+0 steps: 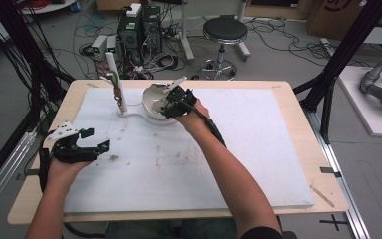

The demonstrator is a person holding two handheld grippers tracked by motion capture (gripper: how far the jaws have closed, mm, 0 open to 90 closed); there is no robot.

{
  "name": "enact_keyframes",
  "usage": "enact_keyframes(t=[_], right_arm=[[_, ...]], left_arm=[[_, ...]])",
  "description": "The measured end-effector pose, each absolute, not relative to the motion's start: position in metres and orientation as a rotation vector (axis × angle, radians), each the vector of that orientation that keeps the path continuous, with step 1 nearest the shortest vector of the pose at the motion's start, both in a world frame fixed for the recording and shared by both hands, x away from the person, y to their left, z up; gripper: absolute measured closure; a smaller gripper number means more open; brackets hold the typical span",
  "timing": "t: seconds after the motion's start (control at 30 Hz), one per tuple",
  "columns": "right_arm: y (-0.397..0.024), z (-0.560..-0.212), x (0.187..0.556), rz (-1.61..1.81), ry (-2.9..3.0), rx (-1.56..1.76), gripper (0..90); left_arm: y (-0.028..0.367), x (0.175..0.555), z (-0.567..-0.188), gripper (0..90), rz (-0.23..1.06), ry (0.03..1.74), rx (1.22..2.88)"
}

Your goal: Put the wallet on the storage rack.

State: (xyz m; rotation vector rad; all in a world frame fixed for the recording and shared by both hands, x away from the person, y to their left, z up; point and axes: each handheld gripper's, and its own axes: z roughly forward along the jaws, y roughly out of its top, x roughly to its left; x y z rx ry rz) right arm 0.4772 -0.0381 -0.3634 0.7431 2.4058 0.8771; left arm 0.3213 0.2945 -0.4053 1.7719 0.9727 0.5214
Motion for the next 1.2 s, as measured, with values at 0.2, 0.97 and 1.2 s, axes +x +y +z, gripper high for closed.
enact_keyframes(t=[0.2,0.97,1.2], right_arm=[[-0.047,-0.352,0.470,0.915,2.377,0.742,24.5],[-0.164,-0.336,0.405,1.133,2.263,0.844,20.9],[-0.196,-0.350,0.385,1.191,2.237,0.897,20.7]], left_arm=[[0.295,0.321,-0.405,15.6,0.520,0.972,1.771],[0.287,0.322,-0.402,15.6,0.526,0.934,1.776],[0.285,0.323,-0.402,15.6,0.525,0.921,1.778]])
